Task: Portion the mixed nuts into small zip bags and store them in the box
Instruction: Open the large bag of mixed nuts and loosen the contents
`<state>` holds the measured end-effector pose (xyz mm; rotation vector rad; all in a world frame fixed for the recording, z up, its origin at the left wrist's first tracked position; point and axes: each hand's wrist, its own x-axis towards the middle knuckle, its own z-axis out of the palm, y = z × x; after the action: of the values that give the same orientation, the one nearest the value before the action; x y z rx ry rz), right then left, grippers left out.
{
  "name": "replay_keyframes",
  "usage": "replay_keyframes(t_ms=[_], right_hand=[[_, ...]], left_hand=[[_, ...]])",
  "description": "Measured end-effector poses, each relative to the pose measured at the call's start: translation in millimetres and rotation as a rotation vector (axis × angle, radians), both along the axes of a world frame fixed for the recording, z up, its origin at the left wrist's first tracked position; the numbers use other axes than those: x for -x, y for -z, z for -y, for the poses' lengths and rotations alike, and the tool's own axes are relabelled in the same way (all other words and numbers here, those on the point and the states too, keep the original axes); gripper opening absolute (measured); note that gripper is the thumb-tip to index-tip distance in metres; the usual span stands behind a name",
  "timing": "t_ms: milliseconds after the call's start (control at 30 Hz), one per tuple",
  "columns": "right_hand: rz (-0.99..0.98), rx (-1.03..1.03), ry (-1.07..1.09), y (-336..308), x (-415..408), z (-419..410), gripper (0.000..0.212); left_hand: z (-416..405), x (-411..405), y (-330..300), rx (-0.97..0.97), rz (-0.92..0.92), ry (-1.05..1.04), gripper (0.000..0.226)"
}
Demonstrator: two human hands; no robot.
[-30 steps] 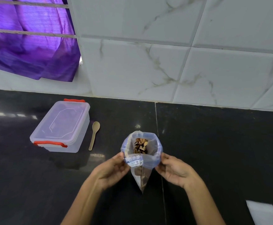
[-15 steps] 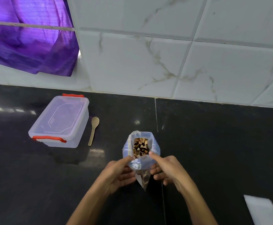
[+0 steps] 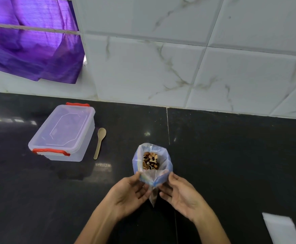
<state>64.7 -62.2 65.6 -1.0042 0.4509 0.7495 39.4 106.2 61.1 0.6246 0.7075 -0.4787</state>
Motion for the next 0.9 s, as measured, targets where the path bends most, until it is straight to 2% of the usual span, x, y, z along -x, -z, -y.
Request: replay_keyframes(t_ms=[67,167,233,300,367,433,500,600,667,733,833,900], right_hand=[[0.091,0.145,-0.136,-5.5,0.8,3.8,0.032],[0.144,0.229,-0.183,-5.1,4.1,3.5,0.022],[0.091,0.136,-0.109,0.0,6.4,-0.8,0.017],[0.008,-0.053,-0.042,9.3,10.5,-6.0,0.019],[-0.037,-0.159,-0.019,18.4,14.5,-9.4,0.026],[-0.042,-0.133,-0.056,21.2,16.2,-8.7,0.028],[0.007,0.095,-0.212,18.7,12.8,-3.4,0.026],[0.132,0.622,-0.495,11.8,-0.3,6.4,0.027],[0.257,0.848,-0.484,6.4,-14.1,10.2,0.033],[0.410,0.951,-0.370,-0.3,-29.2,8.7,0.043],[0.639,1.060,-0.338,-3.7,-54.3,-6.1,0.062],[0.814,1.188,-0.370,0.9,-67.2,-19.9,0.058]], left_hand=[[-0.3,1.6,-2.4,-0.072,0.040,0.018,0.022],[7.0,5.1,-0.7,-0.146,0.059,0.021,0.019],[10.7,6.3,1.9,-0.064,0.043,0.016,0.019],[12.6,6.7,3.4,0.043,0.056,0.053,0.021],[15.2,6.7,4.2,0.036,0.084,0.120,0.031],[14.7,5.5,7.5,-0.026,0.097,0.185,0.040],[11.6,3.5,11.7,-0.200,0.086,0.267,0.051],[4.2,0.1,16.2,-0.738,0.077,0.557,0.070],[1.2,-2.2,15.1,-1.117,0.060,0.608,0.082],[2.1,-11.2,2.9,-1.394,0.136,0.502,0.081],[3.4,-40.0,-6.7,-1.519,0.287,0.421,0.076],[1.3,-61.5,-2.9,-1.585,0.344,0.437,0.065]])
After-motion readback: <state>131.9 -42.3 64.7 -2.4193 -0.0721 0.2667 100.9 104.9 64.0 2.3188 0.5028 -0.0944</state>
